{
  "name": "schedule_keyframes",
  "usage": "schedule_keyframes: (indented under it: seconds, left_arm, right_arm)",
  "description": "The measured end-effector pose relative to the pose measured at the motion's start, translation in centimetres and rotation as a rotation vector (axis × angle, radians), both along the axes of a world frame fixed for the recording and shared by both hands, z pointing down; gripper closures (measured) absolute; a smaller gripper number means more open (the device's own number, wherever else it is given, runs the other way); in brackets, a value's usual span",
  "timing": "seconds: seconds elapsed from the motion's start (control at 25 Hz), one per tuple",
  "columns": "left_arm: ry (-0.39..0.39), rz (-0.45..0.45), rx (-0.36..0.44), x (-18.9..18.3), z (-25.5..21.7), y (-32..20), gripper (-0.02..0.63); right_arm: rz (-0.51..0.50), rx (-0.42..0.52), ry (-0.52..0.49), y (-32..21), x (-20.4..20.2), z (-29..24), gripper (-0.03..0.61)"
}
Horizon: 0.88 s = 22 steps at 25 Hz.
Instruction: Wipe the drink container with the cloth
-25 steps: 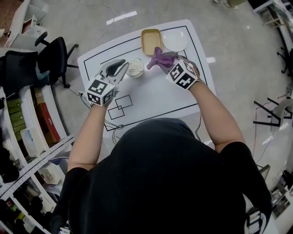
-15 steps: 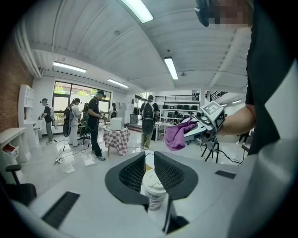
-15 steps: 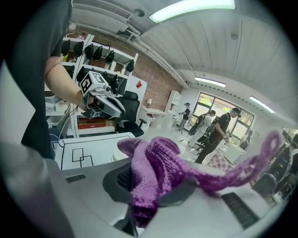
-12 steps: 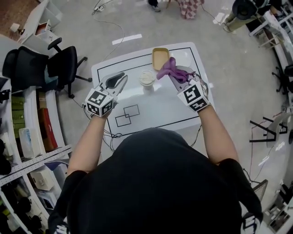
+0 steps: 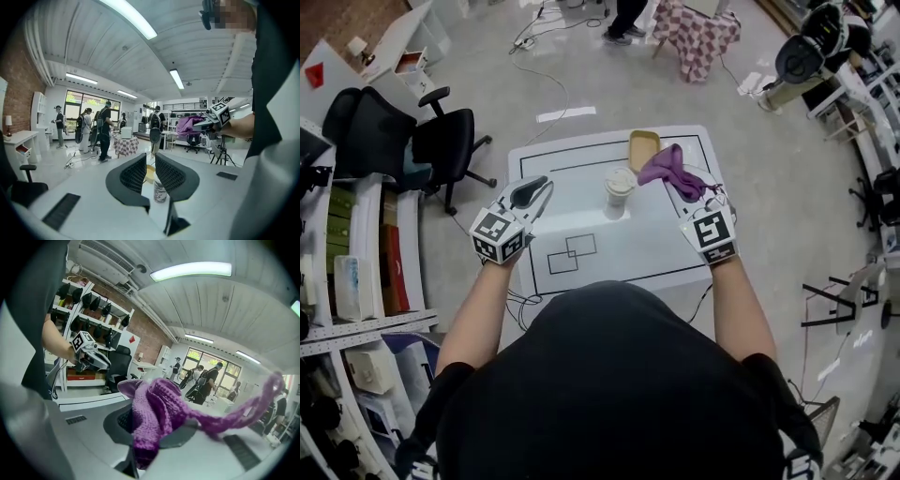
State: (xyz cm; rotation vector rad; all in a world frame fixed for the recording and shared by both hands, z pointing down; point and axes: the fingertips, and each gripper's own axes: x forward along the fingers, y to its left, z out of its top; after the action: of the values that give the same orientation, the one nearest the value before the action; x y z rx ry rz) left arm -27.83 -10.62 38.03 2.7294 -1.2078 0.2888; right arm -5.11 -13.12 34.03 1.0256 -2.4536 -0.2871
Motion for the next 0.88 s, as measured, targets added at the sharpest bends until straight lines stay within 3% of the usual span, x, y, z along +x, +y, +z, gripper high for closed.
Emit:
schedule_keyframes:
  seconds: [0.32,0.56,0.88]
  left_arm:
    - [0.023,-0.06,0.018,-4.8,-1.1,3.5,0.549]
    - [0.007,-0.067,0.047,-6.1,-2.0,5.3,0.549]
    - [-0.009,-0.046,0.043,-7.6,-1.8,7.2,0.549]
  right_arm:
    - [0.059,-0.01,-0.099,2.1,-1.1,-1.4,0.505]
    - [0.114,-0.067,-0.208,2.7,-0.9,-1.2,0.505]
    - [0.15,-0.087,-0.253,4.4,-1.4,-1.2,0.505]
